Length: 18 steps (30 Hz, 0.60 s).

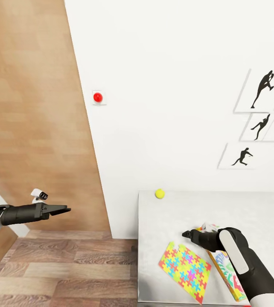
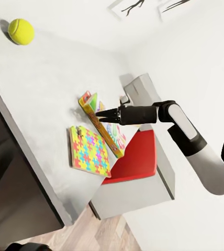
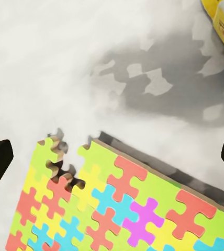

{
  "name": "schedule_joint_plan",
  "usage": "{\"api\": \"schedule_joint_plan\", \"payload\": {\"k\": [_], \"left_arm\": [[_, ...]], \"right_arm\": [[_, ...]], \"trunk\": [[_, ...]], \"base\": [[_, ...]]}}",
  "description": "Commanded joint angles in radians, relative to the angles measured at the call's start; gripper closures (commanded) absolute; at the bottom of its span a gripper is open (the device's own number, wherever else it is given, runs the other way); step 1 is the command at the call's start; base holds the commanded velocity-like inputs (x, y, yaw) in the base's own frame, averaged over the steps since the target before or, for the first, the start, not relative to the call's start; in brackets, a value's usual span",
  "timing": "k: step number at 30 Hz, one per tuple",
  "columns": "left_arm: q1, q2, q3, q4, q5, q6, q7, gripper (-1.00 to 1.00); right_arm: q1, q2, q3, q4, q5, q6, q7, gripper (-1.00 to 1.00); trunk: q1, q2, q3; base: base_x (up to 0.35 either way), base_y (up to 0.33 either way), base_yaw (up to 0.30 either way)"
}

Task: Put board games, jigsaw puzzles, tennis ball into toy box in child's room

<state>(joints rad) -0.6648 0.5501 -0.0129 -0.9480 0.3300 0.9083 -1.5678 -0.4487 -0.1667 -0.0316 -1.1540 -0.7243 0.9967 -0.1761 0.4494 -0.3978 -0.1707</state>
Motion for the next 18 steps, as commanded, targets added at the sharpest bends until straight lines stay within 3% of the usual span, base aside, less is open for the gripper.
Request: {"api": "schedule_joint_plan", "payload": {"k": [1, 7, 18], "left_arm": [[-0.001, 0.001, -0.001, 0.0, 0.002, 0.011, -0.003, -1.0], [-0.001, 0.001, -0.001, 0.0, 0.002, 0.011, -0.003, -1.0], [-0.001, 0.003, -0.001, 0.0, 0.003, 0.011, -0.003, -1.0]], "right_arm": [[-0.001, 0.0, -0.001, -0.001, -0.011, 0.003, -0.01, -1.0], [-0.001, -0.001, -0.002, 0.0, -0.013, 0.003, -0.011, -1.0], [-0.002, -0.002, -0.002, 0.0, -0.013, 0.003, -0.012, -1.0]], "trunk": [[0.001, -0.002, -0.003], [0.001, -0.002, -0.012], [0.001, -0.002, -0.029]], "base": [[0.0, 0.074, 0.0], [0.0, 0.112, 0.0], [0.0, 0.021, 0.0]]}}
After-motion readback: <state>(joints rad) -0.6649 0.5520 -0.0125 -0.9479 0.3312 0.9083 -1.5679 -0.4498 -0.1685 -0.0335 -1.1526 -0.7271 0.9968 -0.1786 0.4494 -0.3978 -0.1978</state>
